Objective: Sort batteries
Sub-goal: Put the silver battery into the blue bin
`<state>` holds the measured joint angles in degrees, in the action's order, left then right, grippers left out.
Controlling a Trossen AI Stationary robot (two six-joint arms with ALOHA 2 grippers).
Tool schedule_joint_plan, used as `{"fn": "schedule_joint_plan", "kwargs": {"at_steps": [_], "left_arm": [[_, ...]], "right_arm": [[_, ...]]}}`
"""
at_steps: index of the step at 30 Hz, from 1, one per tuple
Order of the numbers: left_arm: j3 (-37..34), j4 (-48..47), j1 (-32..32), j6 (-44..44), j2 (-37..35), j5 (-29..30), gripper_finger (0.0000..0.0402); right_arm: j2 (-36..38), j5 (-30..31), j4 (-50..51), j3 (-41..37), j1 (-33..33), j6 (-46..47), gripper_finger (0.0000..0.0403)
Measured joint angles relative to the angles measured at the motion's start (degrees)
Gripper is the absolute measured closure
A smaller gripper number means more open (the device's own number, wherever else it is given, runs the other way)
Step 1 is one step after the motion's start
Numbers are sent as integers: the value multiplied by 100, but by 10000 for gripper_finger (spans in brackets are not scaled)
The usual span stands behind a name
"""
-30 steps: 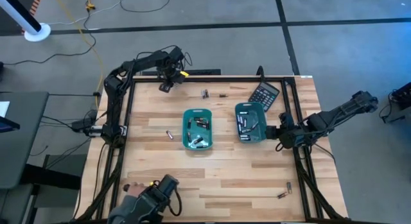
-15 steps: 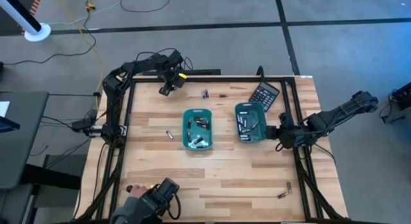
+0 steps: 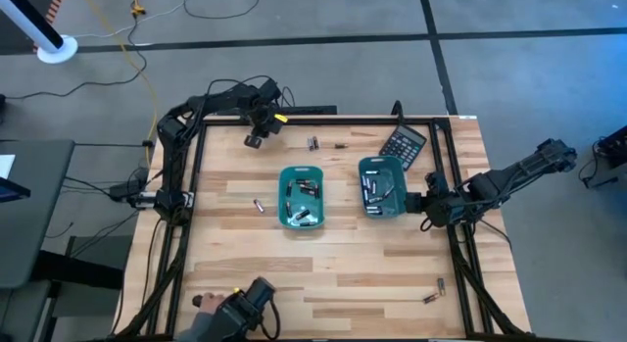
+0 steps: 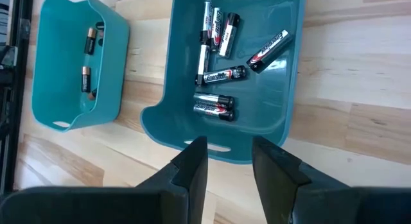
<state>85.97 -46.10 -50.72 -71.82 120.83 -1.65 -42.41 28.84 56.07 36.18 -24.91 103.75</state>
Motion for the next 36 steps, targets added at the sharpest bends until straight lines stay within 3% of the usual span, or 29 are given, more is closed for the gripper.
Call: {"fn": "schedule_joint_plan", "kwargs": {"at_steps": [11,19,24,31,36], "left_arm": [[-24,22,151,1478,-166,57,365],[-26,-34,407,2301,-986,-89,365],[-23,1,968,2949,-1478,-139,365],[158,382,1996,4136,-1725,-99,365],[364,1434,2763,4894,-1724,-98,362]], "right_arm": [[0,0,-1,0,-24,-335,266],[86,-26,-1,2,-106,-1154,266],[212,-230,-2,2,-495,-1513,266],[339,-348,3,2,-1248,-1059,266],[339,-348,2,2,-1755,-771,266]]}}
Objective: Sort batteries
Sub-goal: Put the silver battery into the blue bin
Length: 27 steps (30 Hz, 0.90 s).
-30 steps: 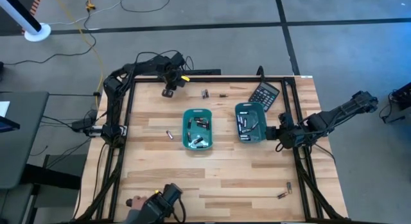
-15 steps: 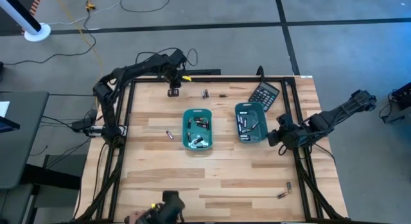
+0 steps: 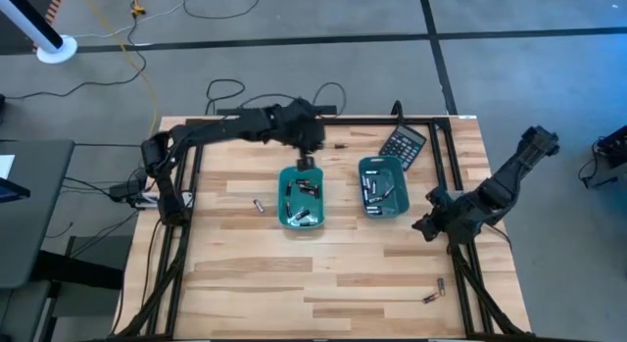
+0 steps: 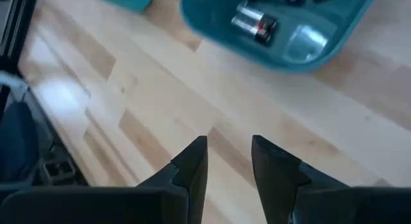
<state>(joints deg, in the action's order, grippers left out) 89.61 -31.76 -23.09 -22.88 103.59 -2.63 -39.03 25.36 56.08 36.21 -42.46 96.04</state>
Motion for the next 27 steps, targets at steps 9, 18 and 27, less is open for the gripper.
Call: {"fn": "schedule_joint_plan", "kwargs": {"at_steps": [9,18,27], "left_arm": [[129,2002,918,1050,463,-7,364],[1472,2204,1477,1571,1934,-11,364],[2654,1797,1552,1995,3096,-6,364]], "right_arm": [[-8,4,10,0,-376,97,266],[-8,13,0,0,-448,-52,266],[-7,17,-14,0,-446,-62,266]]}}
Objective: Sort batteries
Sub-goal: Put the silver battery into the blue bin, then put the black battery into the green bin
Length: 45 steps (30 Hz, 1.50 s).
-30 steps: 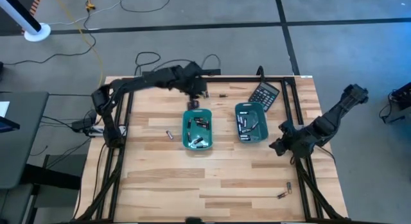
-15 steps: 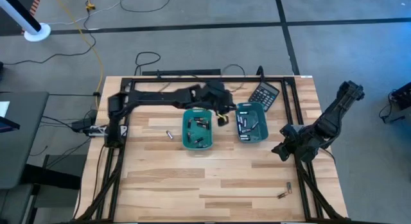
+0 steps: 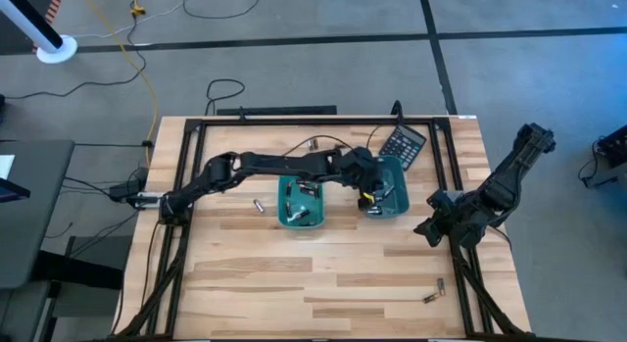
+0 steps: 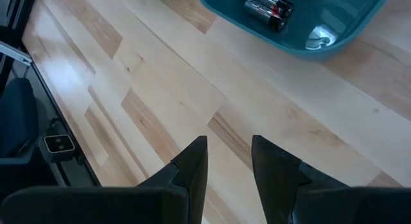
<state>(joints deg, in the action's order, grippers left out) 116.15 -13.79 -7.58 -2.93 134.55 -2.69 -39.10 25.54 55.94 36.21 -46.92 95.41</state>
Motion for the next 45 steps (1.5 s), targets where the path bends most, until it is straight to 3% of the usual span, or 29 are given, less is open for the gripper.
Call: {"fn": "schedule_joint_plan", "kwargs": {"at_steps": [10,19,31,35,39,45], "left_arm": [[88,-228,-151,534,354,-156,363],[91,-360,-153,476,346,-152,312],[92,-400,-156,512,296,-150,305],[244,-825,-157,409,64,-146,304],[492,-1870,-151,104,-272,-146,304],[563,-2991,-30,444,-827,-134,304]], "right_arm": [[1,2,-57,0,0,-213,266],[1,2,-127,0,0,-290,266],[1,2,-174,0,0,-290,266],[-23,2,-233,0,1,-288,266],[-91,2,-260,0,7,-251,266],[-322,-31,-276,0,7,339,266]]}}
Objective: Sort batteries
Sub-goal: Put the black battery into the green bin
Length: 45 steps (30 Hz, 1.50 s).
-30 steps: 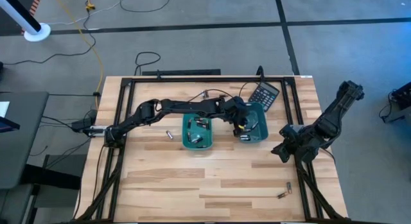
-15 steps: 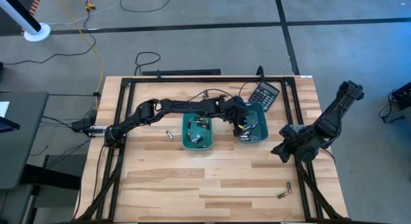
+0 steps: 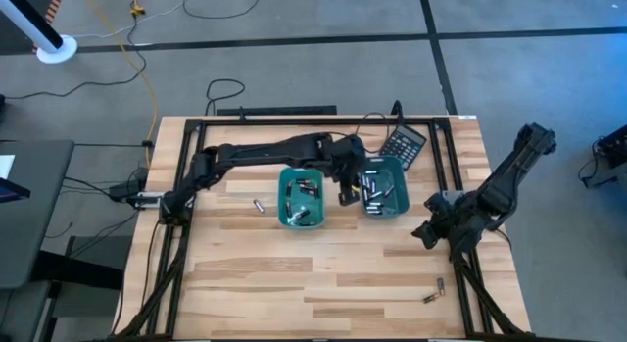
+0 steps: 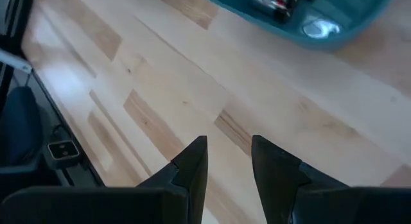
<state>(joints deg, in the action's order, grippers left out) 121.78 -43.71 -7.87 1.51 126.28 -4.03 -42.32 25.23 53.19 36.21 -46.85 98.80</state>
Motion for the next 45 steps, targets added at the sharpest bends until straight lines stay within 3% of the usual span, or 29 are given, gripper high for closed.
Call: {"fn": "schedule_joint_plan", "kwargs": {"at_steps": [8,15,26,30,34,38,45], "left_arm": [[-416,-718,285,-42,-722,702,304],[-2169,-100,314,227,-1750,702,304],[-5520,1125,600,1096,-4071,682,304],[-6434,1262,873,1538,-4976,711,304],[-7168,1498,1186,1952,-5755,831,304],[-7689,1593,1505,2369,-6303,1049,304],[-8129,1691,2124,3002,-6661,1363,304]], "right_arm": [[-634,-476,24,341,0,620,267],[-1574,-758,49,1194,100,831,281],[-3181,-2684,-481,1528,164,1284,285],[-3601,-2906,-1190,1528,210,1227,284],[-4006,-3307,-1899,1533,357,1179,272],[-4500,-4448,-2121,1534,585,1188,253],[-5387,-5659,-2496,1580,936,904,241]]}}
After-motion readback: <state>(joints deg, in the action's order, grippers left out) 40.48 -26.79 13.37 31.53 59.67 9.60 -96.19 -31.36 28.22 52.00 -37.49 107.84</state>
